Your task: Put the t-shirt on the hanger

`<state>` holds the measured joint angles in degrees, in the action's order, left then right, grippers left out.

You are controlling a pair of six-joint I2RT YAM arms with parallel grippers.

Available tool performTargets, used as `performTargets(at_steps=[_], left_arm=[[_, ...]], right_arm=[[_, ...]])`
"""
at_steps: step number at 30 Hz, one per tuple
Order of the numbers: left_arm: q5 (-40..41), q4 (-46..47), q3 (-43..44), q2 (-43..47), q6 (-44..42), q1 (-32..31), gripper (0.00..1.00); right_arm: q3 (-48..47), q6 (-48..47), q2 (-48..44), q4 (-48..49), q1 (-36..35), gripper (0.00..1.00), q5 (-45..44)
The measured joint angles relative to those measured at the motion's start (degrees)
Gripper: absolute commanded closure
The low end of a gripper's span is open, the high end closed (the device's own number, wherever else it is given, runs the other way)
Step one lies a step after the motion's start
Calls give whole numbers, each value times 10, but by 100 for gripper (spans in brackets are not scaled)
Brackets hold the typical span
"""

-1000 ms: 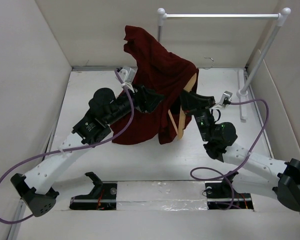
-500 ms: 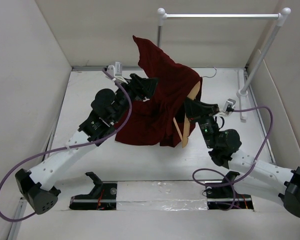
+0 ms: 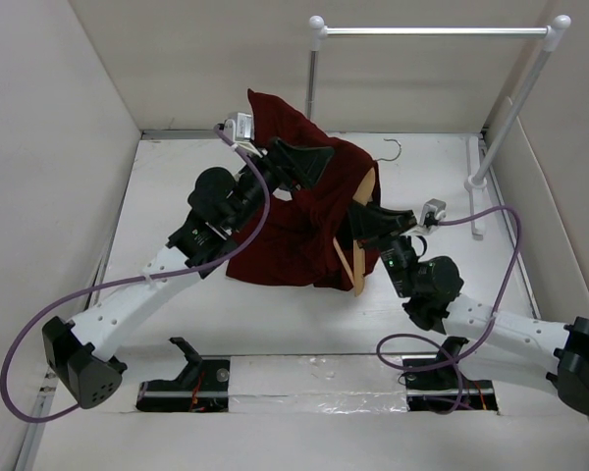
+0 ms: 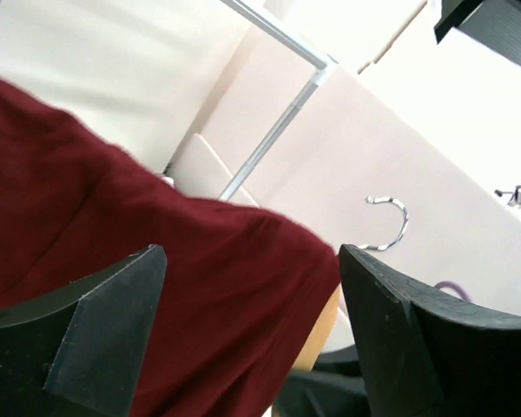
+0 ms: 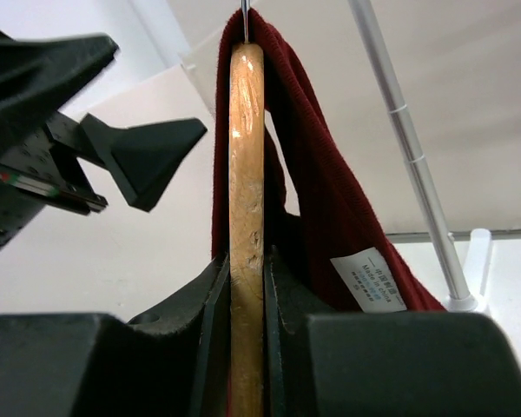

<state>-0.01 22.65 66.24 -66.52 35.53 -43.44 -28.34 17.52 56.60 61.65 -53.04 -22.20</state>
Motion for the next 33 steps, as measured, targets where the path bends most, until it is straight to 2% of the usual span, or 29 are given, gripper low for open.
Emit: performTargets(at_steps=[10, 17, 25, 29, 33], left_arm=[[42, -23, 13, -64, 60, 0, 10], [85, -35, 19, -66, 109, 0, 7], [124, -2, 17, -70, 166, 0, 1], [132, 14, 17, -81, 189, 0, 4], [124, 14, 39, -117, 195, 0, 18]], right_arm=[[-15, -60, 36, 1, -18, 100, -16], [-31, -107, 52, 6, -23, 100, -30], [-31, -143, 81, 34, -43, 100, -35], [-31, -170, 88, 45, -55, 100, -42], [-31, -197, 95, 55, -62, 100, -52]])
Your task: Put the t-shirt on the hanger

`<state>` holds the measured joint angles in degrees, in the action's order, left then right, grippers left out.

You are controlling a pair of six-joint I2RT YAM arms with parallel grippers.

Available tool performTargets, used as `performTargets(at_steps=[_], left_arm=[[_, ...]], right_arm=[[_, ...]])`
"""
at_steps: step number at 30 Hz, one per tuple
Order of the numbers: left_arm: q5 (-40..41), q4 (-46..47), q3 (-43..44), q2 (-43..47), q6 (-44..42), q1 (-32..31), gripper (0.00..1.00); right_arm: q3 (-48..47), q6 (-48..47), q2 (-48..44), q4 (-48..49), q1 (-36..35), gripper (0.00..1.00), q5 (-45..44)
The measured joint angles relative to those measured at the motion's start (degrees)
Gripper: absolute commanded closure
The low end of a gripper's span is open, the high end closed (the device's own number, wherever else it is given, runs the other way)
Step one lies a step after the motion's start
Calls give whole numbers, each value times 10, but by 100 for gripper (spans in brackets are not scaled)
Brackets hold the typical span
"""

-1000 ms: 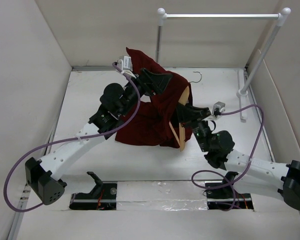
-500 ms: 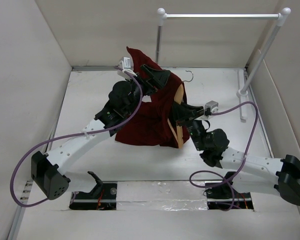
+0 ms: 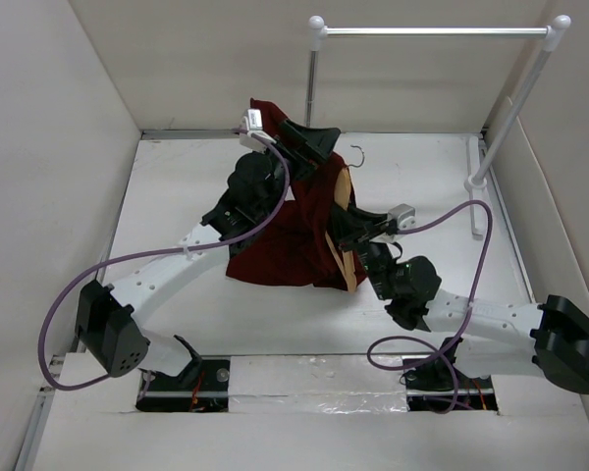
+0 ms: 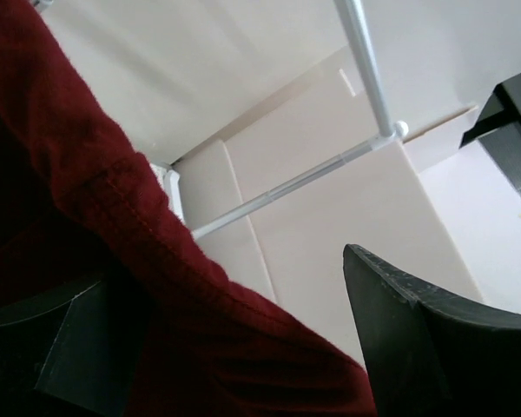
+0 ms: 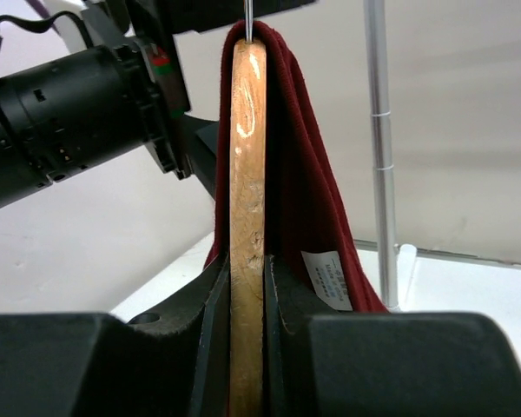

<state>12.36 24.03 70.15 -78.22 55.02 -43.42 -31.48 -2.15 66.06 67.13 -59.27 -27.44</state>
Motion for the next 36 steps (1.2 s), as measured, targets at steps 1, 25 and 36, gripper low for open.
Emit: performTargets(at_steps=[1, 25, 36], left_arm=[[-4, 0, 2, -7, 0, 0, 20], [-41, 100, -68, 28, 32, 5, 100], [-131, 95, -151, 65, 53, 67, 100]], right_arm=[[0, -7, 1, -1, 0, 100, -2], [-12, -55, 28, -78, -5, 85, -3], [1, 47, -134, -172, -7, 49, 41]])
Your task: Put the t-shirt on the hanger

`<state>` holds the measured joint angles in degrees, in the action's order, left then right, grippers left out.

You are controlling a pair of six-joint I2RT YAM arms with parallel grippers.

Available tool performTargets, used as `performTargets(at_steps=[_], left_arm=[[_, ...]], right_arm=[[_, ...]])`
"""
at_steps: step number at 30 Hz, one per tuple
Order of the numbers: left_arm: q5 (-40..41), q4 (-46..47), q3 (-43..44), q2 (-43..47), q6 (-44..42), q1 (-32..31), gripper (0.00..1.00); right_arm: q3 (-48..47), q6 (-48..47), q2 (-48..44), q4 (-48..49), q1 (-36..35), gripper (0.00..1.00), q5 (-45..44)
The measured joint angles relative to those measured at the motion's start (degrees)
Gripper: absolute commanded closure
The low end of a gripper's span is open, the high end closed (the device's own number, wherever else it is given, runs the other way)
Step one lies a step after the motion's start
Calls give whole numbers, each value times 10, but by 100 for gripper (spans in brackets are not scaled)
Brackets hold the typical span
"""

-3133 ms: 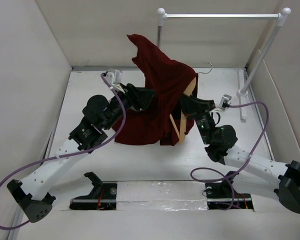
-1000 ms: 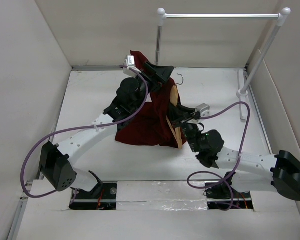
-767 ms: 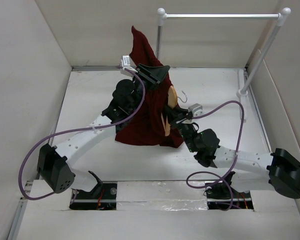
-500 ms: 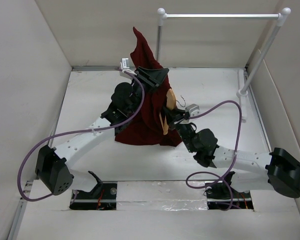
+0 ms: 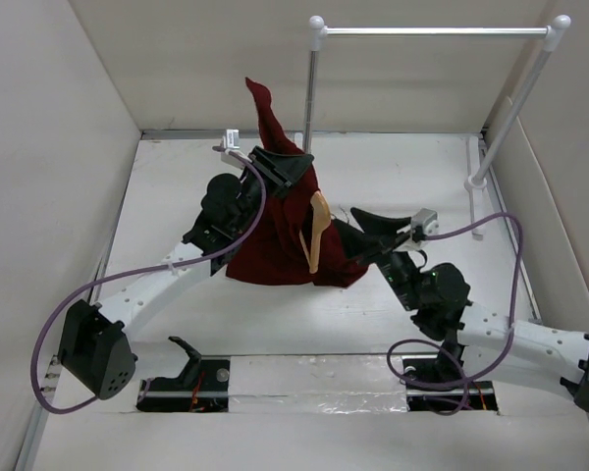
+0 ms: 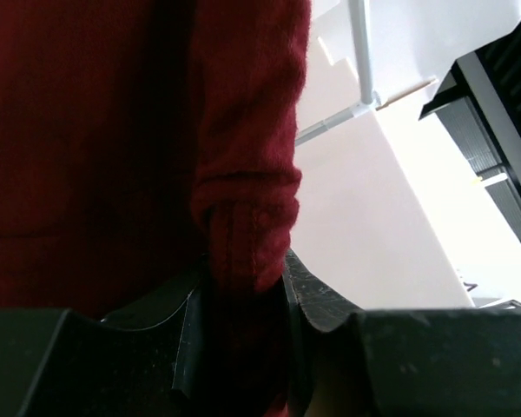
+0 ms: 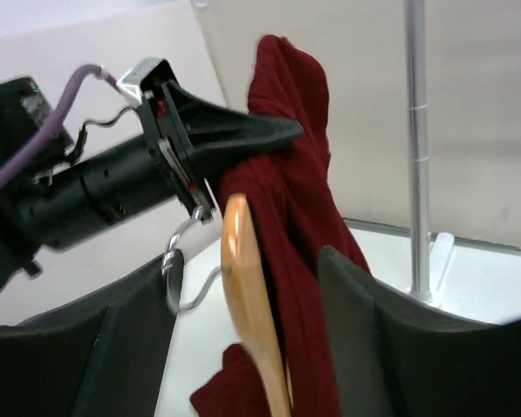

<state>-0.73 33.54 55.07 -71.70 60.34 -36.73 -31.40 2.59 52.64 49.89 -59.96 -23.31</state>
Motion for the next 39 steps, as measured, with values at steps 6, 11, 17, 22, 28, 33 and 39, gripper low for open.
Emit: performTargets(at_steps=[6, 11, 17, 22, 28, 33, 39], left_arm=[[-25, -3, -2, 34, 3, 9, 100], [-44, 1, -2, 56, 9, 11, 100], [-58, 5, -10, 60, 14, 13, 100], [-66, 0, -21, 66, 15, 16, 100], [-79, 0, -21, 80, 17, 25, 100], [-90, 1, -21, 87, 22, 33, 100], [-125, 0, -7, 78, 42, 76, 100]], right_arm=[[114, 69, -93, -55, 0, 100, 7], [144, 108, -80, -142, 1, 54, 4], [119, 135, -50, -253, 5, 48, -21], [87, 133, -8, -289, 17, 48, -37], [45, 118, 67, -304, 31, 65, -17], [32, 123, 87, -315, 32, 100, -7], [51, 160, 67, -316, 33, 100, 14]])
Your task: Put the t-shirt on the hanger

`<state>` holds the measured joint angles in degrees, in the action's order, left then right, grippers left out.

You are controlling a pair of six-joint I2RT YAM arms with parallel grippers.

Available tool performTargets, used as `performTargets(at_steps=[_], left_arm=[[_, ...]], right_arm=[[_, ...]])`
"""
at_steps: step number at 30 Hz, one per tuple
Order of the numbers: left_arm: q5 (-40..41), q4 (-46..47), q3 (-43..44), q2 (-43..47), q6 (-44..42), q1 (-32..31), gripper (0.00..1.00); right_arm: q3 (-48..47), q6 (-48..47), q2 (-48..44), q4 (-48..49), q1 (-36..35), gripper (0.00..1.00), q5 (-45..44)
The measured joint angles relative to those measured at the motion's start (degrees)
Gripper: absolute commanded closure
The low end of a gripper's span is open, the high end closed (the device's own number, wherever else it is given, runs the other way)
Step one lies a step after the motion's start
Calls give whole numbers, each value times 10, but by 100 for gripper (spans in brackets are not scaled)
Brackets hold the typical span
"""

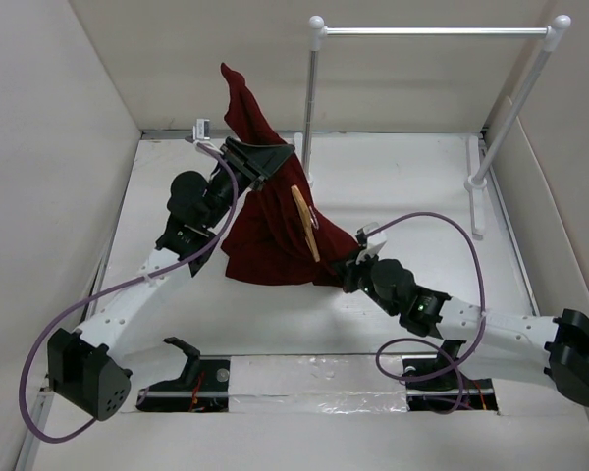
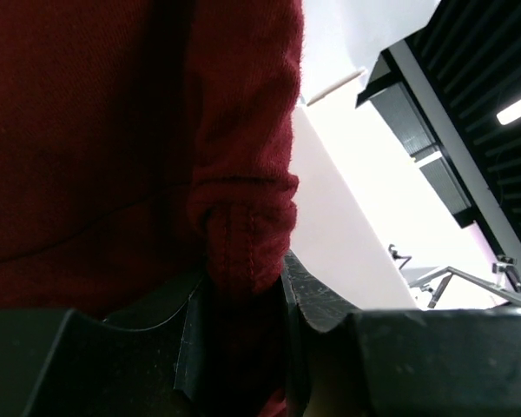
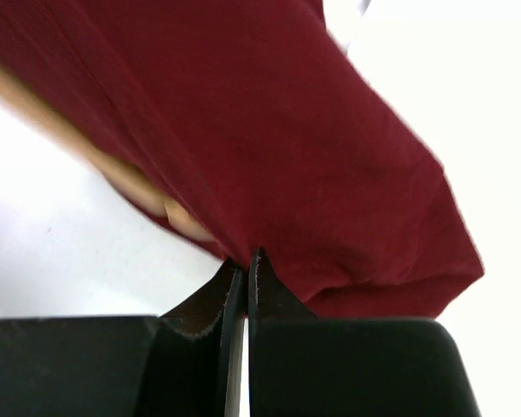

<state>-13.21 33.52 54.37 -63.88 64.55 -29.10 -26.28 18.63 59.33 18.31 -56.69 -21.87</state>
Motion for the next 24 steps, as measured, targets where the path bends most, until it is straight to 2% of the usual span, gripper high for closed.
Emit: performTargets(at_steps=[10, 19, 24], left_arm=[[-59, -9, 56, -28, 26, 10, 100], [-119, -26, 119, -89, 95, 80, 100], [-121, -30, 148, -104, 111, 90, 100]], right_arm=[[25, 83, 47, 12, -8, 100, 9], [4, 134, 106, 40, -40, 100, -2], [-10, 159, 146, 38, -81, 100, -14]])
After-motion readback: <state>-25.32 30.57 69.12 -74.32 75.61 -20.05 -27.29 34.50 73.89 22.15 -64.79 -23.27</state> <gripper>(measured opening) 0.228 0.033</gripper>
